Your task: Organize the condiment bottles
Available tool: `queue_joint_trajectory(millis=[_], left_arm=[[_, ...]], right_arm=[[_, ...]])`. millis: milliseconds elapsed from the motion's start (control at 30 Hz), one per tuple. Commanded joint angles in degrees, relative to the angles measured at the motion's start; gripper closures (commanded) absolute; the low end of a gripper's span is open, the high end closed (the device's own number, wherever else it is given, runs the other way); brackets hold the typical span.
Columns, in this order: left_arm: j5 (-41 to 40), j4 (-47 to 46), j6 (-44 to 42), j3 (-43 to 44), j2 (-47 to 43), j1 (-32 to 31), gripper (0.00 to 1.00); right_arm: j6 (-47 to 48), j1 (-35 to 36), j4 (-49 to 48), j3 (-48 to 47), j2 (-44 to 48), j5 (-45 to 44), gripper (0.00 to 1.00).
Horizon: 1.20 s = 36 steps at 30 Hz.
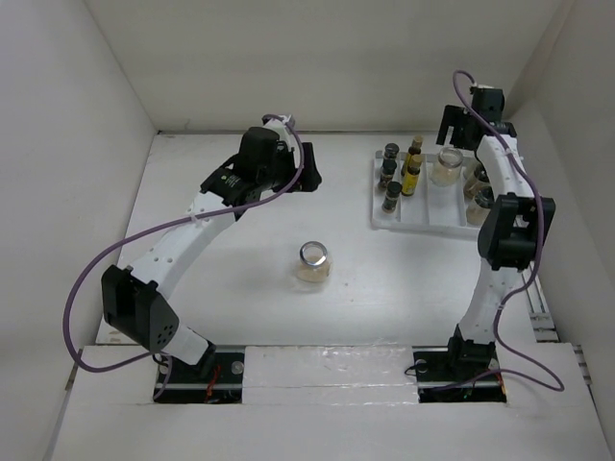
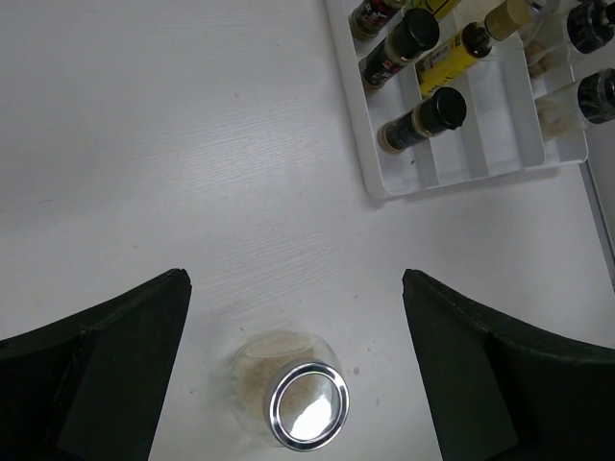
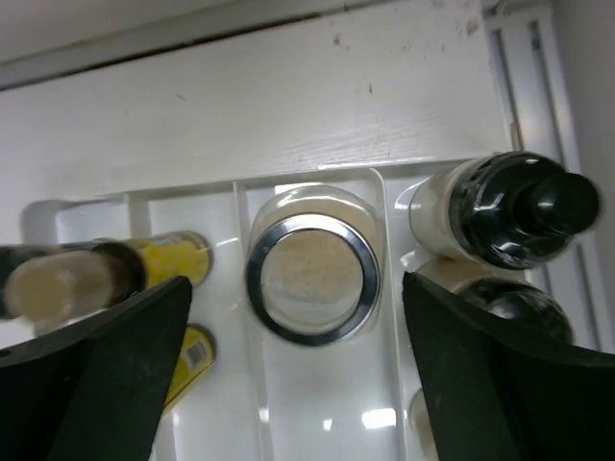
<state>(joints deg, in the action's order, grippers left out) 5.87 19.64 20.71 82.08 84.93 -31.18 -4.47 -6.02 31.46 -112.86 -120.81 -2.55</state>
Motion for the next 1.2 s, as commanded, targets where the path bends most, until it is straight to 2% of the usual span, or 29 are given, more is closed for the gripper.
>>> queue_joint_trajectory(millis=[0, 67, 100, 167, 200, 233, 267, 300, 333, 367, 400, 433, 467, 567, 600, 700, 900, 1167], left_arm=[[-2.43, 0.66, -1.2, 1.5, -2.4, -0.37, 0.11], [-2.96, 0.66, -1.2, 2.03, -2.92, 0.68, 0.14], [-2.97, 1.27, -1.2, 2.03, -2.92, 0.68, 0.16], [-2.35, 1.28, -0.59, 2.03, -3.45, 2.53, 0.21], [-3.14, 1.89, -0.58, 2.98, -3.45, 3.14, 0.28], [-4.88, 3.11, -0.58, 3.78, -3.45, 3.14, 0.32], [-5.77, 3.73, -0.58, 4.66, -3.45, 3.14, 0.37], [-6.91, 4.35, -0.58, 6.14, -2.84, 3.14, 0.42], [-8.23, 5.4, -0.58, 6.77, -2.84, 3.14, 0.52], [-11.72, 5.93, -0.58, 7.3, -2.84, 3.14, 0.59], [-13.5, 5.94, -0.58, 7.91, -2.23, 3.14, 0.68], [-15.43, 6.72, -0.58, 7.92, -2.22, 3.14, 0.73], [-19.54, 7.51, -1.45, 8.79, -1.44, 3.14, 0.73], [-22.39, 11.89, -0.94, 13.27, 2.78, 5.5, 0.6], [-19.35, 11.91, 0.81, 13.8, 3.57, 8.47, 0.47], [-8.9, 8.86, 2.93, 11.53, 2.97, 12.89, 0.37], [-6.75, 7.61, 3.46, 9.67, 1.91, 13.78, 0.36], [-6.75, 6.99, 3.46, 7.92, 0.59, 13.78, 0.36]], right_arm=[[0.51, 2.85, -4.82, 2.26, 14.53, 1.13, 0.09], [0.51, 7.41, -8.76, 9.02, 20.24, 2.55, 0.23], [0.51, 9.6, -10.01, 16.54, 26.01, 2.55, 0.5], [0.51, 16.96, -12.12, 23.27, 30.79, 2.55, 0.82], [1.65, 19.53, -13.0, 28.52, 34.56, 3.16, 0.92], [2.18, 22.17, -13.01, 30.83, 36.07, 4.21, 0.92], [2.71, 27.24, -13.01, 32.94, 37.39, 7.78, 0.86], [3.49, 29.73, -13.01, 34.71, 38.62, 9.73, 0.75], [4.81, 32.36, -11.96, 37.77, 40.38, 11.23, 0.47], [5.34, 34.74, -10.91, 39.02, 41.18, 12.81, 0.32], [5.35, 39.37, -9.42, 40.34, 41.88, 12.83, 0.2], [5.87, 41.16, -9.4, 43.05, 43.02, 14.13, 0.06], [5.88, 42.74, -9.4, 44.47, 43.03, 15.63, 0.02], [6.4, 47.15, -11.51, 47.73, 41.46, 17.58, 0.0], [7.19, 47.94, -11.51, 47.73, 40.32, 18.18, 0.0], [9.73, 49.79, -10.63, 43.96, 35.48, 18.19, 0.0], [12.37, 51.2, -9.49, 40.18, 29.07, 21.08, 0.0], [15.36, 51.72, -5.54, 37.71, 25.98, 22.23, 0.0]])
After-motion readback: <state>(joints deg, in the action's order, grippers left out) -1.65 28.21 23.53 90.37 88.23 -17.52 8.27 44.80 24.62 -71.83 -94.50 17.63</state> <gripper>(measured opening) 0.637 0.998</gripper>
